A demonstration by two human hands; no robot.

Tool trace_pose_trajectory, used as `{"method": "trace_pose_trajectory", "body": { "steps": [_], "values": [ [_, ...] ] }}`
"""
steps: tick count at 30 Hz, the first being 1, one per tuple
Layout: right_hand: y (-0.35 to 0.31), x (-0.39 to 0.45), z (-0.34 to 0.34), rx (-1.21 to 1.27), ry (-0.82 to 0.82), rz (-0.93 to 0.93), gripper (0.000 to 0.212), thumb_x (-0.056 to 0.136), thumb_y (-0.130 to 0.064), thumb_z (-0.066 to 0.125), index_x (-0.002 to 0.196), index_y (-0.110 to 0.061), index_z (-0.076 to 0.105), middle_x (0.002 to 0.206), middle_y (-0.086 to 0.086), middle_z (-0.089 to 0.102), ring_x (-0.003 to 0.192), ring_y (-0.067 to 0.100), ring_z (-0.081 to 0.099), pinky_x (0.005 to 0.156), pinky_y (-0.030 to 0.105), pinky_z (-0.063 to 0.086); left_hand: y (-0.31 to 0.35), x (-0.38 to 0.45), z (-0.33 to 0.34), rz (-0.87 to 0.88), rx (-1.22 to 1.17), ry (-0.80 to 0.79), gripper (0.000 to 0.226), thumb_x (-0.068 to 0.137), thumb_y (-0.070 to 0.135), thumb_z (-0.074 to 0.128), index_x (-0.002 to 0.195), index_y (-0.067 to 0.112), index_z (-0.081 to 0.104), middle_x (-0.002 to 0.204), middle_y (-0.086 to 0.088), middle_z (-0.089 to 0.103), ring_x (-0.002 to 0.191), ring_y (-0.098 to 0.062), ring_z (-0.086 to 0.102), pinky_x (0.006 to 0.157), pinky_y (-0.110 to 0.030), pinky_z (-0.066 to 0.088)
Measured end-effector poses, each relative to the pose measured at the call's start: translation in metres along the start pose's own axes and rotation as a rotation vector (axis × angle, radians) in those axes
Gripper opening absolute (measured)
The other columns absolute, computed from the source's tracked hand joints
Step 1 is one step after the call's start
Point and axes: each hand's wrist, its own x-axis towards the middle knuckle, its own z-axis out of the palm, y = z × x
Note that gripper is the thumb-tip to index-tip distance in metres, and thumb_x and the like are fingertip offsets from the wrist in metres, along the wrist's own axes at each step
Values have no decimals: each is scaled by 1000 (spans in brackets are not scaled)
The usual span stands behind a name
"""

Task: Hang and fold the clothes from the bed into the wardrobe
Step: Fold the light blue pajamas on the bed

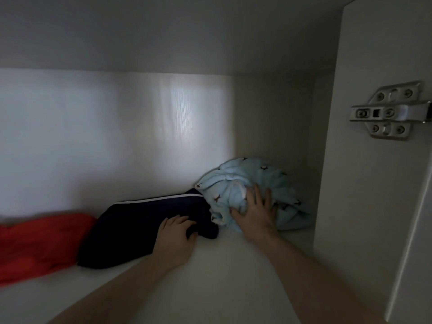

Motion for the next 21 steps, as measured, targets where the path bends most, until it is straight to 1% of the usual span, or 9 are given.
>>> {"method": "trace_pose_trajectory", "body": {
  "steps": [2, 4, 6, 9, 11, 13, 16, 18, 21],
  "values": [
    [5, -15, 0, -1, 31, -42, 90, 91, -70, 50, 162, -27, 15, 170, -3, 10, 156, 29, 6, 124, 53, 14, 1, 1, 5, -16, 8, -8, 42, 103, 50, 44, 143, 43, 52, 159, 12, 39, 151, -15, 26, 125, -36, 5],
    [7, -29, -1, -42, 12, -58, 90, 95, -69, 43, 163, -24, 7, 171, 0, 5, 156, 29, 5, 125, 51, 10, 0, 0, 6, -10, 31, -20, 46, 102, 52, 43, 146, 41, 49, 162, 9, 36, 153, -17, 22, 125, -39, 3],
    [4, -43, -7, -52, -44, -44, 89, 97, -68, 40, 163, -25, -2, 171, 2, -1, 156, 28, 4, 126, 49, 7, -1, -3, 6, -3, 51, -42, 52, 101, 55, 42, 150, 37, 45, 165, 4, 30, 155, -20, 15, 126, -42, 0],
    [-3, -68, -20, -22, -146, 20, 90, 97, -66, 39, 161, -30, -13, 171, 2, -7, 157, 30, -2, 127, 49, 3, 2, -12, 4, -7, 42, -88, 61, 100, 56, 39, 157, 35, 33, 171, -3, 11, 157, -26, -3, 125, -43, -8],
    [-8, -85, -30, -21, -237, 84, 92, 96, -67, 39, 158, -36, -21, 170, -3, -18, 157, 29, -11, 125, 50, 3, 5, -20, 0, -14, 21, -116, 65, 99, 57, 38, 160, 35, 25, 171, -3, 0, 157, -27, -12, 124, -44, -11],
    [-13, -103, -40, -93, -308, 118, 93, 96, -66, 38, 157, -36, -24, 167, -6, -26, 156, 28, -15, 125, 50, 0, 7, -33, -3, 11, 4, -144, 68, 99, 58, 37, 161, 36, 19, 171, -2, -6, 156, -26, -17, 125, -44, -12],
    [-21, -131, -53, -160, -376, 136, 84, 99, -60, 33, 161, -32, -15, 168, -3, -25, 156, 30, -14, 125, 50, 0, 11, -55, -10, 70, -38, -191, 71, 99, 60, 37, 162, 38, 13, 170, 0, -17, 154, -24, -24, 125, -44, -13],
    [-28, -151, -60, -196, -413, 120, 77, 100, -59, 28, 163, -29, -3, 170, 2, -15, 157, 30, -9, 126, 50, -2, 13, -70, -16, 110, -65, -210, 73, 98, 60, 39, 162, 39, 10, 168, 0, -23, 153, -23, -26, 124, -44, -13],
    [-39, -180, -71, -234, -453, 104, 73, 100, -61, 23, 163, -27, 11, 172, 5, -1, 158, 29, -3, 126, 50, -5, 16, -95, -27, 186, -86, -251, 75, 98, 62, 37, 162, 37, 6, 166, 2, -29, 151, -21, -30, 125, -43, -14]
  ]
}}
